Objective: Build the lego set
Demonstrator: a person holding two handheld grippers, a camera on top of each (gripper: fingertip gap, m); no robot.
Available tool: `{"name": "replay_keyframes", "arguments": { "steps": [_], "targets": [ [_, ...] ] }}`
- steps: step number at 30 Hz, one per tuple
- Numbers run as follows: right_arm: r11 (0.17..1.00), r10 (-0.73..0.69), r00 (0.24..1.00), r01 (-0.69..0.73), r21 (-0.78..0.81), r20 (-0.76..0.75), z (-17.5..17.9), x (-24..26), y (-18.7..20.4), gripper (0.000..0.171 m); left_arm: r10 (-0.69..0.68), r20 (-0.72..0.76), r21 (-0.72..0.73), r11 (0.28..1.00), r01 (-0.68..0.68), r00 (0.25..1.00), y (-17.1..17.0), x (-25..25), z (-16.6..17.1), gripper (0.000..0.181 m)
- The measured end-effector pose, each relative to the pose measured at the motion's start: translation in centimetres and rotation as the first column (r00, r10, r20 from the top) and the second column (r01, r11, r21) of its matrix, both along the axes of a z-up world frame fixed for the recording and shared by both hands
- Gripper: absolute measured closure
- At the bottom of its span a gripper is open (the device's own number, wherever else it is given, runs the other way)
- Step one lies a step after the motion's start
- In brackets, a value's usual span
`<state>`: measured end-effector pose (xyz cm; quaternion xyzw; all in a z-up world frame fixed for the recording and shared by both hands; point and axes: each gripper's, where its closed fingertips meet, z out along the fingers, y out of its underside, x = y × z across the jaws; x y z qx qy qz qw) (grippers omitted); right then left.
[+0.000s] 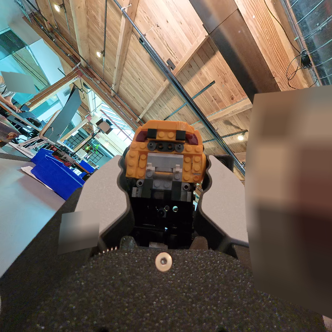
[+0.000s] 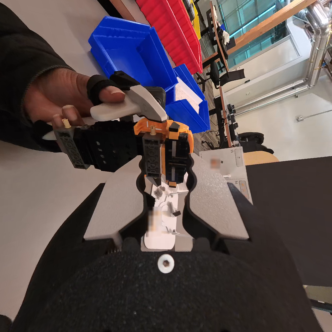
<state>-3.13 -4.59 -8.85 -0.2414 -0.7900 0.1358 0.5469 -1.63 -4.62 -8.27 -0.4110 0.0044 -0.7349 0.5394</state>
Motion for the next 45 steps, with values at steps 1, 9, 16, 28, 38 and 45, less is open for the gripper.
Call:
{"name": "replay_keyframes", "arguments": {
  "steps": [1, 9, 16, 28, 38, 45],
  "targets": [
    [1.000, -0.002, 1.000, 0.002, -0.006, 0.001, -0.1, 0.0, 0.0, 0.127, -0.003, 0.002, -0.001, 1.000, 0.003, 1.000, 0.0, 0.0, -0.1, 0.098],
    [0.999, 0.001, 1.000, 0.000, -0.035, 0.026, -1.2, 0.2, 0.0, 0.128, -0.038, 0.007, -0.023, 0.999, 0.038, 0.999, 0.1, 0.4, -1.2, 0.098],
    [0.998, -0.009, 1.000, 0.011, -0.056, 0.029, -2.0, 0.5, 0.1, 0.128, -0.057, 0.015, -0.044, 0.997, 0.058, 0.998, 0.3, 0.7, -2.0, 0.098],
    [0.999, 0.014, 1.000, -0.014, -0.032, -0.007, -1.7, 0.4, 0.0, 0.126, -0.065, -0.014, -0.027, 0.998, 0.065, 0.998, 0.2, 0.7, -1.9, 0.098],
    [0.996, 0.065, 0.996, -0.061, -0.068, 0.055, -2.9, 0.9, 0.1, 0.114, -0.091, -0.080, -0.049, 0.995, 0.088, 0.993, 0.4, 1.6, -3.0, 0.098],
    [0.996, 0.053, 0.998, -0.050, -0.073, 0.044, -3.4, 1.1, 0.4, 0.120, -0.109, -0.116, -0.068, 0.992, 0.102, 0.987, 0.4, 2.1, -3.7, 0.098]
  ]
}}
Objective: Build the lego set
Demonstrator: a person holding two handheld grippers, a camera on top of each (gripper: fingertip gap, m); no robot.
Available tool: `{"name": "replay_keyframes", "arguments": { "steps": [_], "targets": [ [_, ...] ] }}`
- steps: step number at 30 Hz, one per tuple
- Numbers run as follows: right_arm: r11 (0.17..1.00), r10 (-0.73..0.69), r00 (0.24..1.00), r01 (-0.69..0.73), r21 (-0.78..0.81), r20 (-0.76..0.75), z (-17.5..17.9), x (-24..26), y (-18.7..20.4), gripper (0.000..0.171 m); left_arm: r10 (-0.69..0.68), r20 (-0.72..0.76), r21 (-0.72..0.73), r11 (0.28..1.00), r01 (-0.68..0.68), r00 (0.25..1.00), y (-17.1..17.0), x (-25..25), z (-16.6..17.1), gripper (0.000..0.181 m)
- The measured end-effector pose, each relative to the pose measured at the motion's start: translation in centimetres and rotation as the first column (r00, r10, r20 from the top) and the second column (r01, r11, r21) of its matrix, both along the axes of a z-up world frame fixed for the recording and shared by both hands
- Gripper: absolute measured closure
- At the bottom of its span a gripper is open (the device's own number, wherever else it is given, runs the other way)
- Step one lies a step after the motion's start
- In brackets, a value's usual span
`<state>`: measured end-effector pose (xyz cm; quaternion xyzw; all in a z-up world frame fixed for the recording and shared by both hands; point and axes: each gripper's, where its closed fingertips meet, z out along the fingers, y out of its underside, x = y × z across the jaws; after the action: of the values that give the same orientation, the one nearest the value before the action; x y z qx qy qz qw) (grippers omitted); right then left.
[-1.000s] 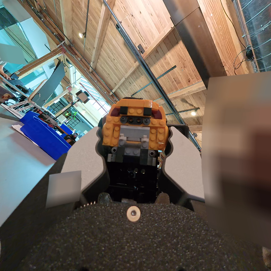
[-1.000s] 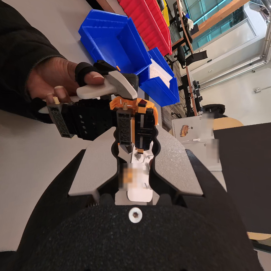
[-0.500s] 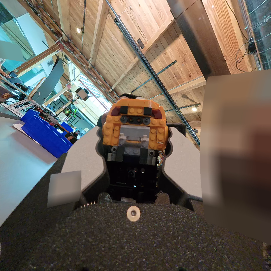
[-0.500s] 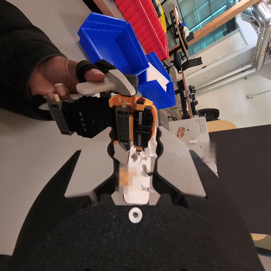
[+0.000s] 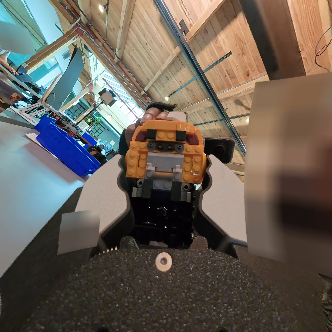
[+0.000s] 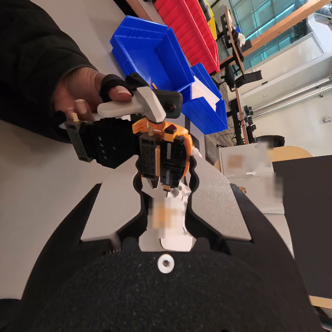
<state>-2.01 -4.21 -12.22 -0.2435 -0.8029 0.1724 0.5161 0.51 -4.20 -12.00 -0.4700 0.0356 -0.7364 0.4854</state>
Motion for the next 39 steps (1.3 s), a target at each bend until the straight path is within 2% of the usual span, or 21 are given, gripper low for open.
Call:
{"name": "replay_keyframes", "arguments": {
  "steps": [18, 20, 22, 24, 26, 28, 31, 34, 36, 39],
  "targets": [
    [0.996, -0.085, 0.995, 0.084, -0.027, -0.044, -1.7, -0.1, 1.1, 0.121, 0.006, -0.068, -0.037, 0.999, -0.008, 0.998, 1.1, -0.1, -1.7, 0.097],
    [0.996, -0.071, 0.994, 0.065, -0.063, -0.089, -1.4, -0.1, 1.1, 0.120, 0.033, -0.136, -0.004, 0.999, -0.034, 0.990, 1.3, -0.1, -1.6, 0.098],
    [0.975, -0.100, 0.993, 0.084, -0.205, -0.069, -1.2, 0.6, 1.7, 0.104, 0.111, -0.284, 0.073, 0.993, -0.094, 0.952, 1.3, 0.1, -1.9, 0.098],
    [0.895, -0.118, 0.992, 0.087, -0.438, -0.045, -1.4, 2.0, 2.6, 0.098, 0.231, -0.448, 0.174, 0.970, -0.169, 0.864, 1.4, 0.0, -2.5, 0.098],
    [0.710, -0.112, 0.994, 0.071, -0.701, -0.012, -2.3, 3.2, 2.8, 0.103, 0.361, -0.605, 0.291, 0.930, -0.225, 0.710, 1.7, -0.1, -3.7, 0.098],
    [0.532, -0.109, 0.994, 0.070, -0.844, 0.015, -3.7, 4.1, 2.8, 0.105, 0.478, -0.698, 0.409, 0.877, -0.250, 0.533, 2.1, -0.1, -4.7, 0.098],
    [0.388, -0.157, 0.987, 0.082, -0.918, 0.022, -4.9, 4.9, 2.6, 0.106, 0.611, -0.739, 0.555, 0.791, -0.259, 0.283, 2.8, -0.1, -6.1, 0.098],
    [0.295, -0.174, 0.984, 0.095, -0.951, 0.045, -5.3, 4.5, 1.8, 0.105, 0.704, -0.710, 0.687, 0.703, -0.184, 0.038, 3.3, 0.5, -7.3, 0.098],
    [0.242, -0.172, 0.981, 0.127, -0.962, 0.087, -6.0, 4.0, 1.7, 0.105, 0.754, -0.652, 0.758, 0.644, -0.106, -0.080, 3.2, 1.0, -7.5, 0.098],
    [0.200, -0.138, 0.980, 0.170, -0.965, 0.144, -7.1, 3.5, 1.5, 0.110, 0.797, -0.569, 0.818, 0.575, -0.033, -0.202, 3.1, 1.4, -7.5, 0.098]
  ]
}}
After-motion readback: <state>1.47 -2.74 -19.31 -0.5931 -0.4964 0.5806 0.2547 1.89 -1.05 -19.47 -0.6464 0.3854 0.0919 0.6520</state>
